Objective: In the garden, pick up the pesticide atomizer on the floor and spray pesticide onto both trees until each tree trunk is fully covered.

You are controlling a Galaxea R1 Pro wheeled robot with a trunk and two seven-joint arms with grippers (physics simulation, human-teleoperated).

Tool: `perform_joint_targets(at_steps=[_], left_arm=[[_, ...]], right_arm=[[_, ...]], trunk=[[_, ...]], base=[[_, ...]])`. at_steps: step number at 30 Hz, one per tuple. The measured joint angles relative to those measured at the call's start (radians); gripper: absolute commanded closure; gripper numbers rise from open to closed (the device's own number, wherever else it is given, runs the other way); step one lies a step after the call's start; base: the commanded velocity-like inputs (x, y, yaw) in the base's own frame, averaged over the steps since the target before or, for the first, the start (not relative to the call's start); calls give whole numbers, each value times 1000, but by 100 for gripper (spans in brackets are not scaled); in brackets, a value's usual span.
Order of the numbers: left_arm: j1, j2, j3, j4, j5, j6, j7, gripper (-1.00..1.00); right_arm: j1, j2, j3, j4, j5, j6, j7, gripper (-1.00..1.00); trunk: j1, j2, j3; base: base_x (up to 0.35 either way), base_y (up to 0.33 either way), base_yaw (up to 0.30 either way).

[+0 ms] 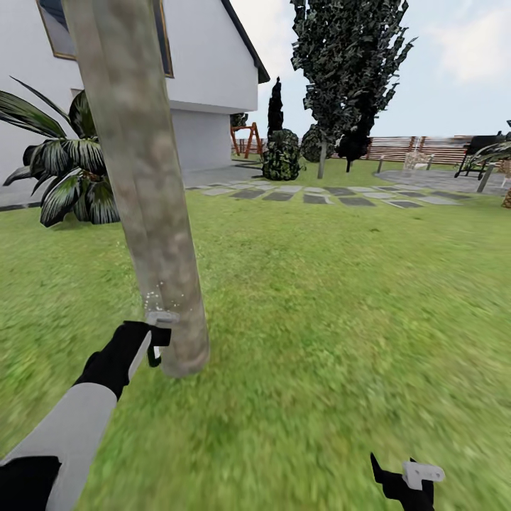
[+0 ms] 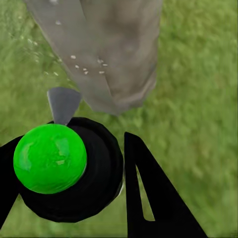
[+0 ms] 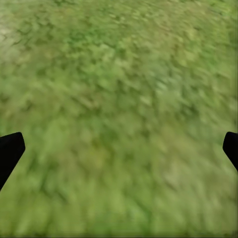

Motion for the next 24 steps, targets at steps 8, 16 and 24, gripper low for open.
perform_joint_targets(at_steps=[8, 16, 24], left_arm=[[0, 87, 22, -68, 10, 66, 0, 100], [0, 26, 20, -251, 2, 225, -1, 100], [0, 72, 23, -255, 14, 245, -3, 100]], right_arm=[[0, 0, 0, 0, 0, 1, 0, -100], [0, 0, 0, 0, 0, 0, 0, -100], [0, 0, 0, 0, 1, 0, 0, -100]], trunk=[[0, 0, 0], [0, 0, 0], [0, 0, 0]], base=[[-27, 0, 0], [-199, 0, 0], [-3, 0, 0]])
